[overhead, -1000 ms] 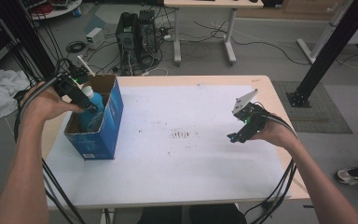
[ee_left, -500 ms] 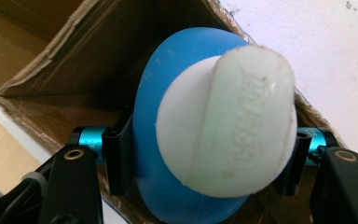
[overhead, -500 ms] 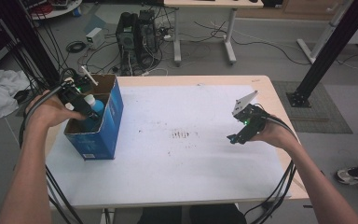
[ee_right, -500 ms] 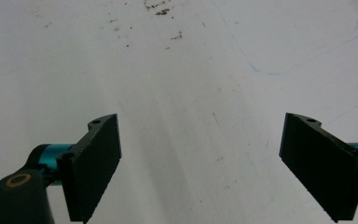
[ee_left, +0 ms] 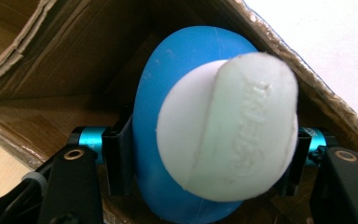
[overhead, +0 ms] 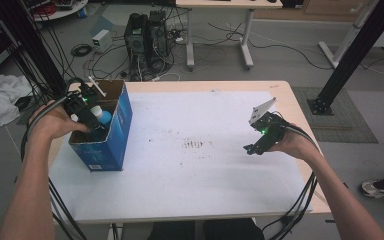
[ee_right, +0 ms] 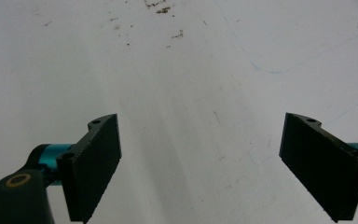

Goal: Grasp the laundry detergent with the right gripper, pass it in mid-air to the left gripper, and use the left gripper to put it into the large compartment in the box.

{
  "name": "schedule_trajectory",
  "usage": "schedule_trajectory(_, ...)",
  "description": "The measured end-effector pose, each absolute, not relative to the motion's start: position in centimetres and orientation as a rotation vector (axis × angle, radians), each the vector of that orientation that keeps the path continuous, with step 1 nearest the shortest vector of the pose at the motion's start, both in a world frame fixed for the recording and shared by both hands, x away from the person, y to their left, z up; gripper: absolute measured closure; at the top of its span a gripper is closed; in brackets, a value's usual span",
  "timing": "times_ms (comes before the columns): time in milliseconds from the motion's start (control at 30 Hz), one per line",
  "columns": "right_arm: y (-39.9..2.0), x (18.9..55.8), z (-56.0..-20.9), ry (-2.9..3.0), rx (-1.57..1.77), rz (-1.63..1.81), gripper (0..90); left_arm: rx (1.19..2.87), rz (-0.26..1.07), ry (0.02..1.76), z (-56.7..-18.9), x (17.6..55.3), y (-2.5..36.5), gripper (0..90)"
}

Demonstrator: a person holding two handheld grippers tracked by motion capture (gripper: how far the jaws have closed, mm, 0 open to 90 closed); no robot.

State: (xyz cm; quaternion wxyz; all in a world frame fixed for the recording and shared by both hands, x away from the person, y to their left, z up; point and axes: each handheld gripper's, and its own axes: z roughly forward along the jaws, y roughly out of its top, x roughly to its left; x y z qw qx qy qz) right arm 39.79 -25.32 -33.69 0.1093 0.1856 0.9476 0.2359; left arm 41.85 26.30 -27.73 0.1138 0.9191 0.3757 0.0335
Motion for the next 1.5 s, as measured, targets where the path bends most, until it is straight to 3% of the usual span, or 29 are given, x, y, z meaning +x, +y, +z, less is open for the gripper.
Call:
schedule_trajectory(300,-25.24,39.73,-33.84,2.792,0.547,0.692,11.9,2.769,0.097,1.002,-27.72,41.78,26.19,37.1)
schedule_trajectory(1033,-25.28,39.72,-34.02,2.788,0.543,0.7,11.9,2.762,0.106,1.026,-27.9,41.73,25.93,36.3)
schedule_trajectory(1500,-25.29,39.77,-34.06,2.796,0.547,0.694,11.9,2.799,0.101,1.015,-27.75,41.89,25.63,30.6)
